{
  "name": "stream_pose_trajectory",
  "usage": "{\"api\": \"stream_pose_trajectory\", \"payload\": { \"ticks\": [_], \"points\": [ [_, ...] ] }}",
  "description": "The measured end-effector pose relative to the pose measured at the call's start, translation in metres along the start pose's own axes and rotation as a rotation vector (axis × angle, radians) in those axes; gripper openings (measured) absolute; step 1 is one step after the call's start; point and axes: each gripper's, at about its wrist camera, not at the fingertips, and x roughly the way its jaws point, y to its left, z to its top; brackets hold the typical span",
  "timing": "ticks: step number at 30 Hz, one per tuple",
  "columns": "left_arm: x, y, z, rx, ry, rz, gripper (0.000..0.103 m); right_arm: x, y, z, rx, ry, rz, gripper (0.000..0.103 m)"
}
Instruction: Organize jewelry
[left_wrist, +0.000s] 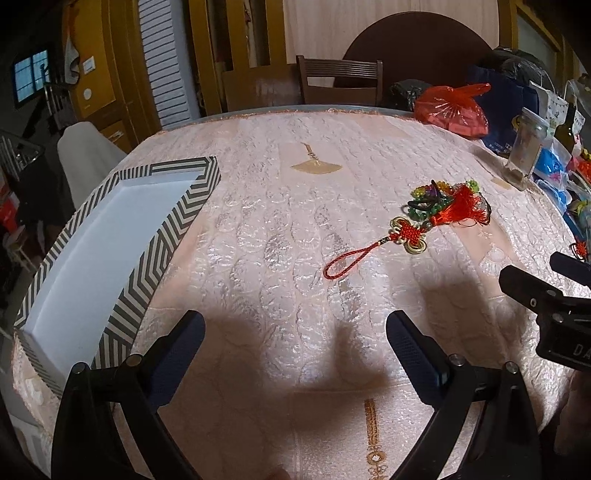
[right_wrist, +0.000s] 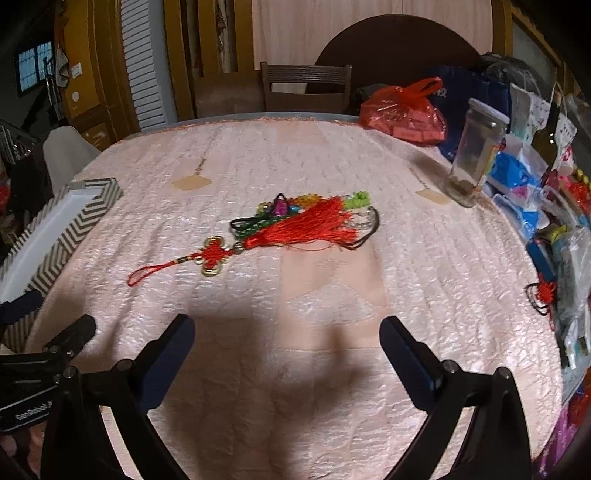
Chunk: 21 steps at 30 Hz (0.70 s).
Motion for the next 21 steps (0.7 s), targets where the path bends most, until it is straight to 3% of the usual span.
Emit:
{"api": "stream_pose_trajectory", "payload": {
  "ticks": [7,21],
  "points": [
    [0.004,0.002,0.000,-0.003,0.012,0.011,0.098,-0.001,0.010,-0.002,-0.045,-0.017,-0.025,0.102],
    [0.006,-0.002,-0.001,0.021,0.019,0.034,0.098,0.007,-0.007,-0.002,0.001,0.015,-0.088,0.102]
  ]
}}
